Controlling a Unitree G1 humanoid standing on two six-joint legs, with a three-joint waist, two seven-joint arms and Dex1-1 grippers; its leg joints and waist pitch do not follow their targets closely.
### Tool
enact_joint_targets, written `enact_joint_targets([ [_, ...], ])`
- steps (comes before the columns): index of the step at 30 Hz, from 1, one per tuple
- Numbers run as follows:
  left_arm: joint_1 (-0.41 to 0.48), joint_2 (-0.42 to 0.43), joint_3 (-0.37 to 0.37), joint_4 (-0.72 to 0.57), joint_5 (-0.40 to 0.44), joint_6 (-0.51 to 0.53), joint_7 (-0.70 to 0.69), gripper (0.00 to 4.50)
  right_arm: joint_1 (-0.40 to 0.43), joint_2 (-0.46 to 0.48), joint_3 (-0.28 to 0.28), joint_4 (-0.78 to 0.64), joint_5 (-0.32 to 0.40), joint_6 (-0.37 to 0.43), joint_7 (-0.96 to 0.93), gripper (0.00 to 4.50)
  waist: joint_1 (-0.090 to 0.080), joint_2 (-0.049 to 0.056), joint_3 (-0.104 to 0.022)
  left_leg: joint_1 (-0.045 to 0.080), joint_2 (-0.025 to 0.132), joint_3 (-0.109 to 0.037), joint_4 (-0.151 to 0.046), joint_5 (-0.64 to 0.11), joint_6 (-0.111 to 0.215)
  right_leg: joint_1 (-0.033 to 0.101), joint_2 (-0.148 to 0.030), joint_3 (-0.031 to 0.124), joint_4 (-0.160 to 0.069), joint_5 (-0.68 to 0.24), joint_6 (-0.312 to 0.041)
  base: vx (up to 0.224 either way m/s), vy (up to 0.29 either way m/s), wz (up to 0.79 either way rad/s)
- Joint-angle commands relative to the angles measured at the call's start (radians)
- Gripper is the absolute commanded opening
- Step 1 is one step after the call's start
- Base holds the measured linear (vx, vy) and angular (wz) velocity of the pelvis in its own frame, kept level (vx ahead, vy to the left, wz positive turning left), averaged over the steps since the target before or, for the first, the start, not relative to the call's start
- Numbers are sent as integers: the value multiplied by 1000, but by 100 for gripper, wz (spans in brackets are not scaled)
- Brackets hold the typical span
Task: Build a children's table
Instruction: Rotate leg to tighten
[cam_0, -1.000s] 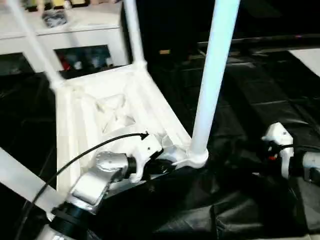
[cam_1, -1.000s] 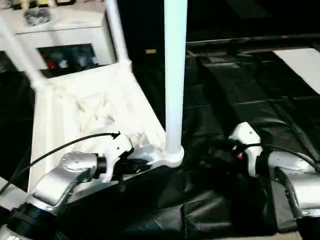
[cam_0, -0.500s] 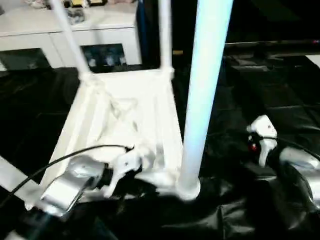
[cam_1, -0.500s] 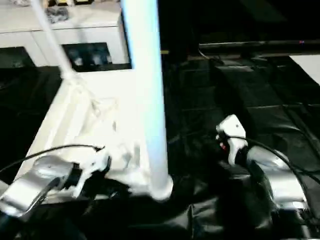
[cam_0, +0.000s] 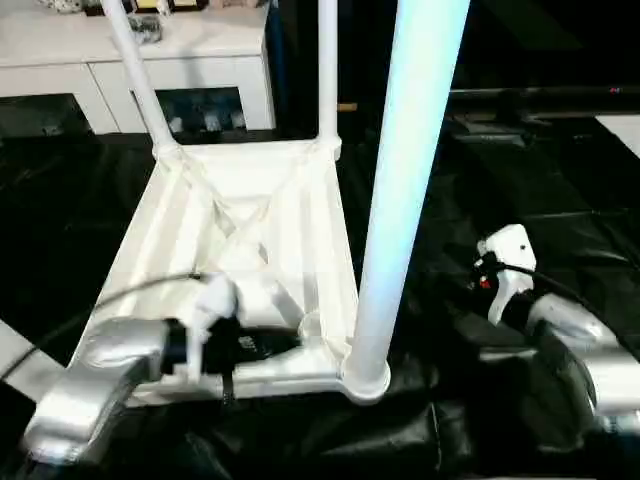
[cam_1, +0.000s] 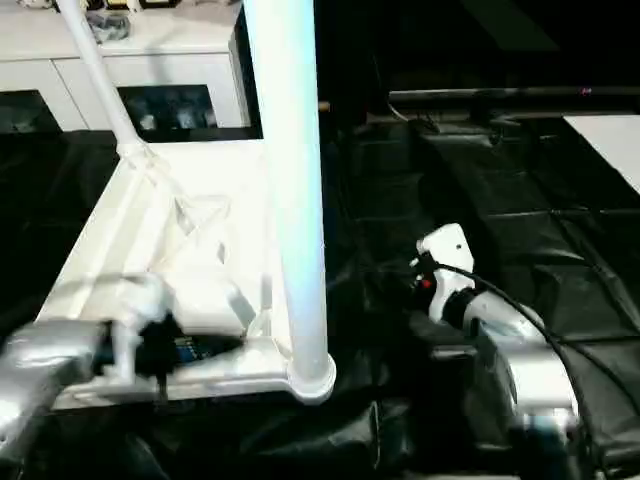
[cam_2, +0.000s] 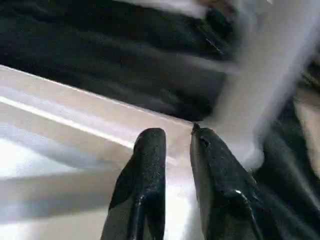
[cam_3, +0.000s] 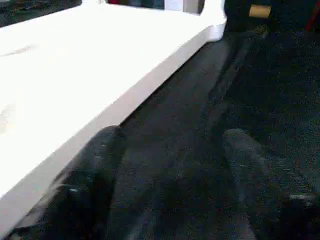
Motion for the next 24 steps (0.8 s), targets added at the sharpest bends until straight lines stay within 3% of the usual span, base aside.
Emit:
enact_joint_targets([
  [1, 30, -41, 61, -59, 43, 25, 146, 133, 12, 18, -16, -60, -6, 40, -68, 389, -4, -8, -49, 15, 26, -10, -92, -342, -14, 27, -5, 18, -78, -374, -144, 0, 0, 0],
  [3, 53, -86, 88, -82, 89, 38, 245, 136, 28, 34, -22, -81, -18, 50, -113, 393, -3, -12, -48, 19, 23, -10, -91, -365, -27, 23, -2, 18, -85, -403, -118, 0, 0, 0],
  [4, 51, -132, 96, -77, 275, 192, 449, 160, 39, 66, -31, -96, -74, 55, -212, 401, 0, -14, -48, 20, 18, -11, -91, -377, -30, 19, -2, 19, -89, -436, -100, 0, 0, 0],
  [5, 48, -135, 94, -72, 285, 203, 462, 160, 41, 69, -30, -98, -77, 60, -218, 401, -7, -13, -47, 18, 27, -10, -94, -375, -44, 19, 2, 23, -84, -409, -95, 0, 0, 0],
  [6, 39, -147, 82, -45, 317, 251, 520, 169, 50, 79, -21, -109, -87, 82, -246, 403, -4, -16, -43, 23, 14, -12, -89, -384, -48, 14, 2, 19, -94, -471, -59, 0, 0, 0],
  [8, 48, -170, 81, -36, 299, 197, 538, 177, 55, 77, -4, -105, -100, 78, -252, 403, -1, -12, -46, 20, 11, -18, -88, -384, -45, 15, -1, 18, -101, -510, -40, 0, 0, 0],
  [9, 59, -205, 85, -28, 281, 137, 566, 177, 63, 78, 12, -97, -117, 66, -260, 403, -1, -3, -46, 22, 12, -19, -90, -389, -49, 12, 0, 18, -103, -500, -42, 0, 0, 0],
  [10, 72, -246, 88, -31, 273, 69, 610, 177, 68, 79, 24, -93, -133, 62, -267, 403, -4, -11, -45, 18, 15, -20, -90, -399, -48, 14, 3, 16, -106, -468, -54, 0, 0, 0],
  [11, 82, -285, 99, -33, 255, 10, 640, 177, 73, 81, 35, -93, -145, 58, -270, 403, -2, -4, -47, 18, 15, -22, -90, -400, -51, 16, 2, 15, -103, -447, -60, 0, 0, 0],
  [12, 89, -317, 104, -42, 242, -22, 668, 177, 76, 84, 39, -100, -148, 63, -273, 403, -2, -9, -48, 15, 17, -20, -92, -405, -47, 19, 2, 15, -102, -413, -72, 0, 0, 0],
  [13, 89, -317, 104, -42, 242, -22, 668, 177, 76, 84, 39, -100, -148, 63, -273, 403, -1, -9, -49, 15, 17, -20, -91, -408, -45, 19, 3, 16, -100, -401, -76, 0, 0, 0],
  [15, 95, -362, 65, -48, 253, -67, 695, 177, 81, 107, 43, -106, -134, 71, -279, 403, -2, -21, -50, 9, 17, -20, -92, -394, -28, 23, 2, 16, -97, -381, -72, 0, 0, 0],
  [16, 95, -363, 62, -49, 255, -65, 696, 177, 82, 108, 45, -106, -135, 71, -281, 403, -1, -19, -50, 10, 17, -20, -92, -387, -26, 23, 1, 17, -97, -378, -71, 0, 0, 0],
  [17, 95, -369, 51, -54, 264, -58, 698, 177, 85, 109, 52, -106, -135, 72, -287, 403, -2, -26, -50, 9, 18, -18, -91, -381, -23, 22, 2, 18, -98, -377, -69, 0, 0, 0],
  [20, 89, -383, 23, -66, 291, -6, 706, 177, 93, 115, 72, -102, -146, 73, -301, 403, 0, -19, -51, 8, 19, -19, -91, -352, -29, 24, 2, 18, -92, -342, -67, 0, 0, 0],
  [21, 90, -382, 12, -64, 299, 10, 706, 177, 92, 115, 75, -90, -150, 68, -301, 403, -2, -13, -56, -1, 17, -17, -85, -273, -24, 22, 6, 20, -89, -239, -86, 0, 0, 0],
  [23, 92, -380, 5, -61, 303, 17, 707, 177, 92, 114, 77, -81, -153, 63, -301, 403, 0, -17, -66, -15, 10, -12, -67, -77, 22, 19, 17, 14, -73, -10, -139, 0, 0, 0],
  [24, 96, -400, 13, -61, 276, 31, 733, 177, 93, 113, 65, -75, -152, 64, -299, 403, 5, -1, -97, -28, -15, -5, -22, 267, 143, 4, 31, -4, -38, 369, -232, 0, 0, 0],
])
